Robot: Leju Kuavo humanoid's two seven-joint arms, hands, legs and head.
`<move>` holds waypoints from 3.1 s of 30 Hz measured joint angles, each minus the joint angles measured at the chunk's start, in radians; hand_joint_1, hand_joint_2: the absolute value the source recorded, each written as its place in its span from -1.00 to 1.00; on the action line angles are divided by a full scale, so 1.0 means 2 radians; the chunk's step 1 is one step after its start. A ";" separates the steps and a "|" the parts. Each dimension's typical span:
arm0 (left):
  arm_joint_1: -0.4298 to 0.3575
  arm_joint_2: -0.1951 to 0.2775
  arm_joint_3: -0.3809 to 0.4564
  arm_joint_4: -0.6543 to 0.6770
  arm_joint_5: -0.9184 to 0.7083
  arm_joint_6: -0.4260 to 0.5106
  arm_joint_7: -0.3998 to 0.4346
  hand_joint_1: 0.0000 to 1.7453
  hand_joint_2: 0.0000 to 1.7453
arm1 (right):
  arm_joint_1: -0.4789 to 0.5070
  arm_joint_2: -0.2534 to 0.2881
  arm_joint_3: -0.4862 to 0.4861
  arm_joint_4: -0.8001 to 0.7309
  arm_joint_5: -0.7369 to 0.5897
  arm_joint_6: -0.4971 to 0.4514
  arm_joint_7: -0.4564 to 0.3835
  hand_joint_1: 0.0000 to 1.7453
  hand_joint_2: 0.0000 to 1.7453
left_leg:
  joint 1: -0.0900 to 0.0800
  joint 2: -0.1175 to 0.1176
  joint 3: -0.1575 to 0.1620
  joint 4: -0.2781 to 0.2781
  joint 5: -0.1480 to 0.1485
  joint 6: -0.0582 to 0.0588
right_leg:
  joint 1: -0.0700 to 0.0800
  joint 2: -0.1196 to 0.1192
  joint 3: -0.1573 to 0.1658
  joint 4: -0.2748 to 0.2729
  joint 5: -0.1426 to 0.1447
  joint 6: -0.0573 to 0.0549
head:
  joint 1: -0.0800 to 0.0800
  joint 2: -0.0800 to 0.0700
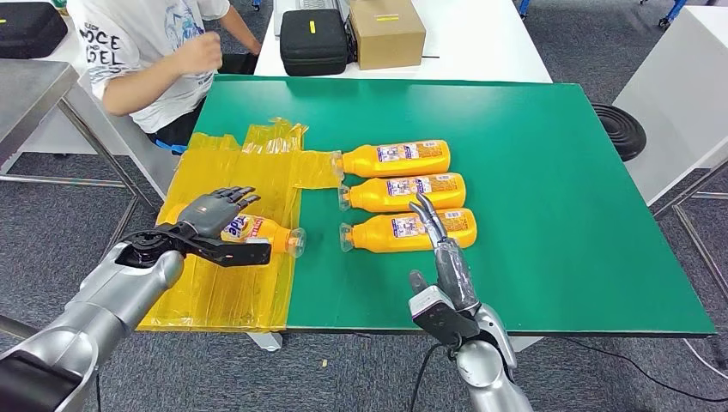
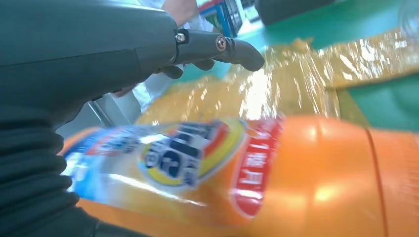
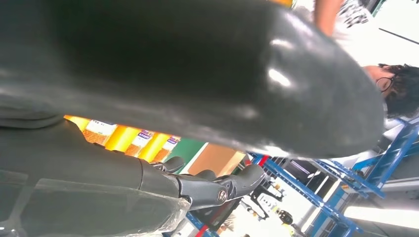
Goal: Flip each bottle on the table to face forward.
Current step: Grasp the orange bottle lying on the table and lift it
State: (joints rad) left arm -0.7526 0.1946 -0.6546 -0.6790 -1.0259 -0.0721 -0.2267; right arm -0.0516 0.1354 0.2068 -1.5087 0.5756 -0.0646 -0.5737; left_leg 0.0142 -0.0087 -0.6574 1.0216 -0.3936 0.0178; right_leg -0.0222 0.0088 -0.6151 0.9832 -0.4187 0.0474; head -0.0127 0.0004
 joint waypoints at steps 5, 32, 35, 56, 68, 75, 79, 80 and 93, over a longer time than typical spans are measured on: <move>0.002 0.019 0.000 -0.044 -0.002 -0.016 0.000 -1.00 -1.00 | 0.000 0.000 -0.002 0.000 -0.002 -0.001 0.001 -1.00 -1.00 | 0.000 0.000 0.000 0.000 0.000 0.000 | 0.000 0.000 0.000 0.000 0.000 0.000 | 0.000 0.000; 0.166 -0.030 0.176 -0.241 0.237 0.016 -0.089 -1.00 -1.00 | -0.084 -0.043 -0.048 0.073 0.228 -0.001 0.148 -1.00 1.00 | -0.001 0.000 0.000 0.000 0.001 0.001 | -0.001 0.000 0.000 0.000 0.000 0.001 | 0.000 0.000; 0.182 -0.047 0.194 -0.245 0.256 0.017 -0.094 -1.00 -1.00 | -0.128 -0.064 -0.050 0.130 0.256 0.008 0.163 -1.00 1.00 | -0.001 0.000 0.000 0.000 0.001 0.001 | -0.001 0.000 0.000 0.000 0.001 0.001 | 0.000 0.000; 0.234 -0.081 0.254 -0.273 0.256 0.044 -0.081 -1.00 1.00 | -0.322 -0.084 0.021 0.439 0.283 0.059 0.144 -1.00 1.00 | -0.001 0.000 -0.001 0.000 0.001 0.001 | -0.001 -0.001 0.000 0.000 0.001 0.001 | 0.000 0.000; 0.242 -0.081 0.258 -0.279 0.250 0.045 -0.078 -1.00 1.00 | -0.335 -0.070 0.042 0.478 0.282 0.061 0.141 -1.00 1.00 | -0.001 0.000 -0.001 0.000 0.001 0.001 | -0.001 -0.001 0.000 0.000 0.001 0.001 | 0.000 0.000; 0.245 -0.081 0.259 -0.282 0.247 0.046 -0.076 -1.00 1.00 | -0.339 -0.067 0.054 0.488 0.274 0.061 0.127 -1.00 1.00 | -0.001 0.000 -0.001 0.000 0.001 0.001 | -0.001 -0.001 0.000 0.000 0.001 0.001 | 0.000 0.000; 0.247 -0.081 0.262 -0.283 0.241 0.048 -0.070 -1.00 1.00 | -0.336 -0.065 0.065 0.490 0.258 0.059 0.122 -1.00 1.00 | -0.001 0.000 -0.001 0.000 0.001 0.001 | -0.001 -0.001 0.000 0.000 0.001 0.001 | 0.000 0.000; 0.247 -0.081 0.264 -0.282 0.240 0.048 -0.070 -1.00 1.00 | -0.334 -0.065 0.067 0.490 0.253 0.058 0.122 -1.00 1.00 | -0.001 0.000 -0.001 0.000 0.001 0.001 | -0.001 -0.001 0.000 0.000 0.001 0.001 | 0.000 0.000; 0.234 -0.072 0.270 -0.266 0.240 0.039 -0.069 -1.00 1.00 | -0.312 -0.084 0.078 0.490 0.219 0.062 0.120 -1.00 1.00 | -0.001 0.000 0.001 0.000 0.001 0.001 | -0.001 -0.001 0.001 0.000 0.001 0.001 | 0.000 0.000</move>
State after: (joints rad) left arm -0.2845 0.0496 -0.1156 -1.2101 -0.5462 0.0056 -0.3650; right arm -0.6761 -0.0319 0.3635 -0.5292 1.0133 0.0586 -0.3342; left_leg 0.0122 -0.0095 -0.6552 1.0217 -0.3916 0.0207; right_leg -0.0239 0.0069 -0.6128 0.9822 -0.4175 0.0490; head -0.0129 0.0004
